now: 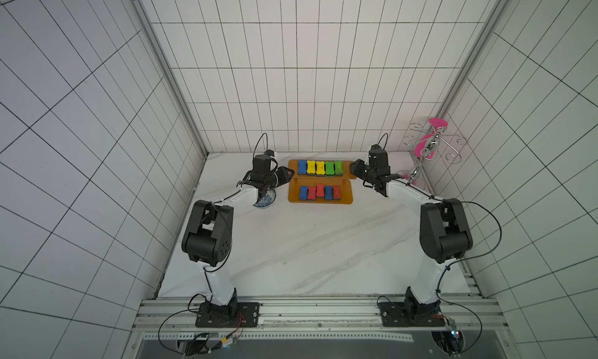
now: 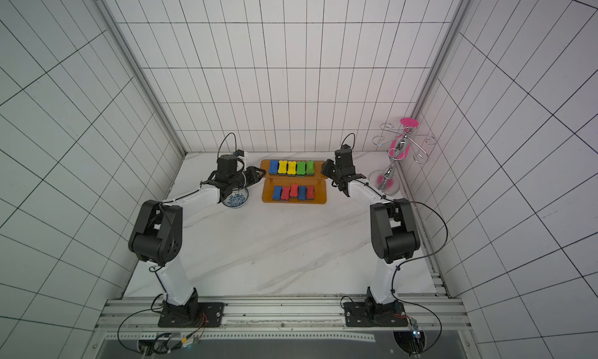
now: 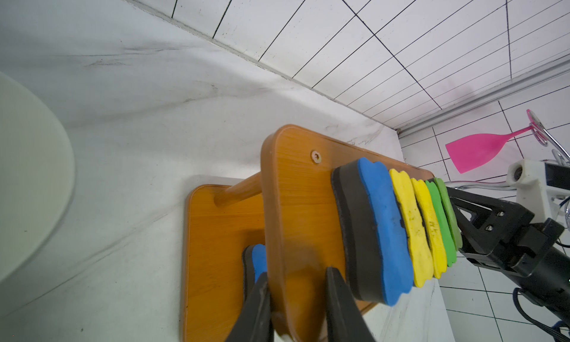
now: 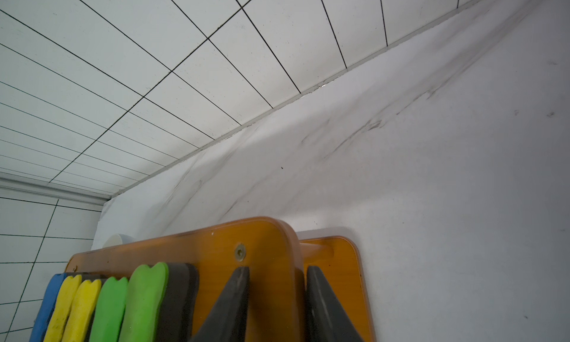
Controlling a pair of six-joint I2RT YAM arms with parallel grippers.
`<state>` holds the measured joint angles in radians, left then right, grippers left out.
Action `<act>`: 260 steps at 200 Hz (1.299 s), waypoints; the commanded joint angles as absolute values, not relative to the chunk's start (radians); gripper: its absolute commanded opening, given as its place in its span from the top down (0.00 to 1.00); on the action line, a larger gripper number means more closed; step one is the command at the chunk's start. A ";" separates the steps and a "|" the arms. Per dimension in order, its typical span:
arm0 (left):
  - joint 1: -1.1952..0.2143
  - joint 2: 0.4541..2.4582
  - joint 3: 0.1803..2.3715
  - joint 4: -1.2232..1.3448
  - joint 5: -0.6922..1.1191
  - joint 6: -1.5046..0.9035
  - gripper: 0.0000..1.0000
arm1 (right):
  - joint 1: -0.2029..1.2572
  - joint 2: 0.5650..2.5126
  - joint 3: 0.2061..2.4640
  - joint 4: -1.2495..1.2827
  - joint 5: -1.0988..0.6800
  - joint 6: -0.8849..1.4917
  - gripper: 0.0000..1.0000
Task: Remove the whiteboard erasers from the shelf
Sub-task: Move the shelf to the center of the board.
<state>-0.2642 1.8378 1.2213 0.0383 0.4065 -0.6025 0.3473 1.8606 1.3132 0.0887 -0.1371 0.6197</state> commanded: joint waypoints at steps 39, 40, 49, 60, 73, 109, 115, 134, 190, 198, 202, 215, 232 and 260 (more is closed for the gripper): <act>-0.328 1.809 1.165 0.000 0.291 -0.479 0.79 | 0.382 1.859 1.338 0.023 -0.209 0.584 0.66; -0.329 1.809 1.165 0.000 0.290 -0.480 0.78 | 0.382 1.861 1.339 0.022 -0.210 0.583 0.66; -0.328 1.807 1.164 0.002 0.276 -0.481 0.75 | 0.382 1.861 1.341 0.020 -0.212 0.582 0.66; -0.329 1.809 1.163 0.003 0.270 -0.483 0.73 | 0.381 1.861 1.343 0.018 -0.212 0.580 0.65; -0.330 1.813 1.161 0.003 0.263 -0.487 0.69 | 0.376 1.861 1.344 0.015 -0.212 0.575 0.64; -0.327 1.784 1.124 0.038 0.177 -0.540 0.55 | 0.367 1.855 1.345 0.012 -0.201 0.571 0.56; -0.327 1.775 1.120 0.046 0.164 -0.541 0.54 | 0.367 1.855 1.348 0.008 -0.198 0.568 0.54; -0.322 1.747 1.118 0.044 0.132 -0.538 0.52 | 0.366 1.852 1.361 -0.008 -0.185 0.556 0.51; -0.310 1.667 1.129 0.039 -0.014 -0.534 0.46 | 0.365 1.824 1.434 -0.109 -0.128 0.504 0.46; -0.311 1.654 1.137 0.023 -0.030 -0.523 0.46 | 0.365 1.820 1.450 -0.134 -0.119 0.494 0.46; -0.313 1.647 1.141 0.014 -0.035 -0.515 0.46 | 0.366 1.817 1.455 -0.146 -0.113 0.489 0.46; -0.324 1.620 1.150 -0.027 -0.067 -0.485 0.46 | 0.372 1.798 1.463 -0.174 -0.088 0.470 0.45; -0.345 1.583 1.151 -0.073 -0.100 -0.452 0.45 | 0.386 1.762 1.467 -0.207 -0.050 0.443 0.45; -0.423 1.557 1.162 -0.172 -0.194 -0.392 0.44 | 0.434 1.756 1.538 -0.316 -0.020 0.364 0.43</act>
<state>-0.3622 1.5921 1.1320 -0.0708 -0.0914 -0.4698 0.3882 1.7859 1.4559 -0.2001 -0.0750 0.4530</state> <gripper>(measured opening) 0.558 0.562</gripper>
